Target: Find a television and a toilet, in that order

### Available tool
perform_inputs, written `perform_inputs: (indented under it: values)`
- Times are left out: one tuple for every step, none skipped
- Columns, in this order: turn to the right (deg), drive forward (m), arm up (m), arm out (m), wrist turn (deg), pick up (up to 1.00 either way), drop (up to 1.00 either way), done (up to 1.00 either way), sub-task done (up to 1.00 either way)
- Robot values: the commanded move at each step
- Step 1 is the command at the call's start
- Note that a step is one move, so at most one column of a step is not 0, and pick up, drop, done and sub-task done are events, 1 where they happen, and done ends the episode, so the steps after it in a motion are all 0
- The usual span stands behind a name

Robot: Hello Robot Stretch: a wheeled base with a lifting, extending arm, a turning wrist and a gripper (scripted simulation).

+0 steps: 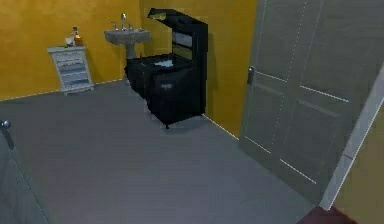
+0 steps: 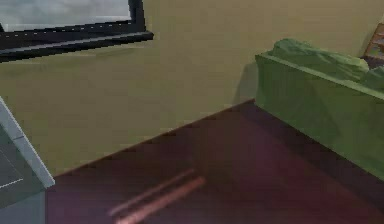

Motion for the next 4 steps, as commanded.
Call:
perform_inputs:
  values:
    - [0.0, 0.2, 0.0, 0.0, 0.0, 0.0, 0.0, 0.0, 0.0]
    - [-24.0, 0.0, 0.0, 0.0, 0.0, 0.0, 0.0, 0.0, 0.0]
    - [0.0, 1.0, 0.0, 0.0, 0.0, 0.0, 0.0, 0.0, 0.0]
    - [-9.0, 0.0, 0.0, 0.0, 0.0, 0.0, 0.0, 0.0, 0.0]
